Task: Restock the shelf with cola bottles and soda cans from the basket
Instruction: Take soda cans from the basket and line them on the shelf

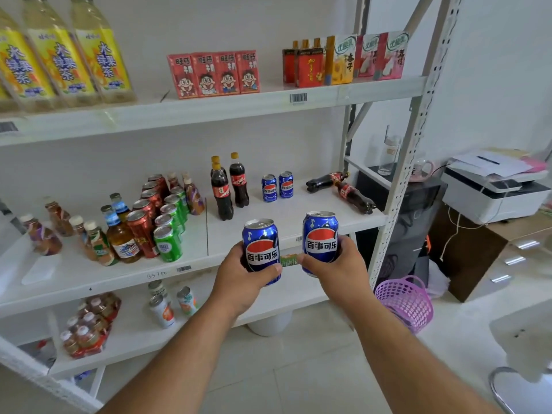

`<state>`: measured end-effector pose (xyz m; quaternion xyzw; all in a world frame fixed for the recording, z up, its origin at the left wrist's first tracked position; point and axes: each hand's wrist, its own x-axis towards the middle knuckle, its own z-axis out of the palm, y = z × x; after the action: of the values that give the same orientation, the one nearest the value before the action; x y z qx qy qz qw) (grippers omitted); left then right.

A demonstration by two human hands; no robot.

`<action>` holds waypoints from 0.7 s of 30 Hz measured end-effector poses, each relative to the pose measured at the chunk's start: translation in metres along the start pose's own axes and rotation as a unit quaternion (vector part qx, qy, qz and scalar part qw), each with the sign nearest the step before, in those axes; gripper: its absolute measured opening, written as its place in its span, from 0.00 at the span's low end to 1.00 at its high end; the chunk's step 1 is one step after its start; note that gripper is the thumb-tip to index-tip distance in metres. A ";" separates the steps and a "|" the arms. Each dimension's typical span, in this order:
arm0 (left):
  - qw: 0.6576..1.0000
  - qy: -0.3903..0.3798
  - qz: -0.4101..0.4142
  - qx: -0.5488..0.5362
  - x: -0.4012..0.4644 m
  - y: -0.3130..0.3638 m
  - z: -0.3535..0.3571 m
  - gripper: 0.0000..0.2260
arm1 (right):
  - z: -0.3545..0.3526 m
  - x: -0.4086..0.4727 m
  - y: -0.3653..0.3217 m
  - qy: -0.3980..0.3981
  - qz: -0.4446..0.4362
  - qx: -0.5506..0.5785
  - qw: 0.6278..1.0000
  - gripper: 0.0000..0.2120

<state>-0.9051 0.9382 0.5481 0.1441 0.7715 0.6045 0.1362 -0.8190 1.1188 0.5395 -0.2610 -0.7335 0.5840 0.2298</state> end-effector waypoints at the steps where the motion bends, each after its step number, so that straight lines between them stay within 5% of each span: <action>1: 1.000 0.000 -0.002 0.002 0.006 0.001 0.005 0.26 | -0.002 0.008 0.001 -0.001 0.003 -0.001 1.000 0.36; 21: 1.000 -0.008 -0.024 -0.003 0.170 -0.021 0.034 0.28 | 0.046 0.160 0.018 -0.004 0.037 -0.043 0.998 0.38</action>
<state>-1.0500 1.0292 0.5136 0.1302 0.7717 0.6024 0.1570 -0.9677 1.1924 0.5169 -0.2955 -0.7489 0.5607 0.1936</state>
